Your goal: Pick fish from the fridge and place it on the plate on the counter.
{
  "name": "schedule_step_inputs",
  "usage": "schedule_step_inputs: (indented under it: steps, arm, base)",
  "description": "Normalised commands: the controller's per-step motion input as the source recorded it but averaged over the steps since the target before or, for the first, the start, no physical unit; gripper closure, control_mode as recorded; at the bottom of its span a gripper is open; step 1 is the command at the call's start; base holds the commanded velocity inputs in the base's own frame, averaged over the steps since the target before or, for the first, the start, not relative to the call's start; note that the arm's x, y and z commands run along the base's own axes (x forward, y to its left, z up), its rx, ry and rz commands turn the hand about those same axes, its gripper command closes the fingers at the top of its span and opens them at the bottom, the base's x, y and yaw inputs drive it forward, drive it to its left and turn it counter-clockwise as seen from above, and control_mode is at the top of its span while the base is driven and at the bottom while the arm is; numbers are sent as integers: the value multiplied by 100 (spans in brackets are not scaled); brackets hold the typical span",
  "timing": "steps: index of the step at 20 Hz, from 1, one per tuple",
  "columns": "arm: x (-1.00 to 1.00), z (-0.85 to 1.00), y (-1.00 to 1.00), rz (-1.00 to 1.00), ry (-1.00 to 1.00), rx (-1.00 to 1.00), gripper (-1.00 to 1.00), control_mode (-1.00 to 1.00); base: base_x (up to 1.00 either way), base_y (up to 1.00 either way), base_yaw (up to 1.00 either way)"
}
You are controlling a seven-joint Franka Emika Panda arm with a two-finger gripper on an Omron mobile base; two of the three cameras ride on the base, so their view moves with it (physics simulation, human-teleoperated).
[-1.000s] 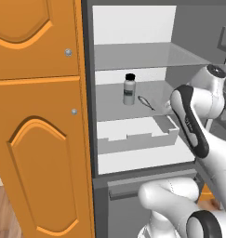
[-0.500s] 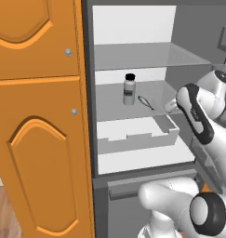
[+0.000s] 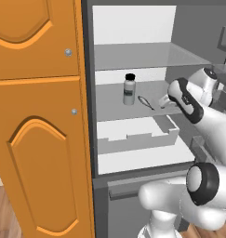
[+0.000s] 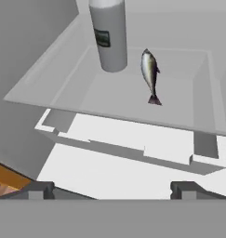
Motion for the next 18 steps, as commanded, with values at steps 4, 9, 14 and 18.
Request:
schedule_step_inputs:
  steps: [4,9,14,18]
  arm:
    - [58,-28,0,0,-3,0,-100,-100]
    - [59,-21,0,0,-1,0,-100,-100]
    - [43,-3,0,0,0,0,-100,-100]
    - [34,-6,0,0,0,0,-100,-100]
  base:
    - [0,0,0]
    - [0,0,0]
    - [0,0,0]
    - [0,0,0]
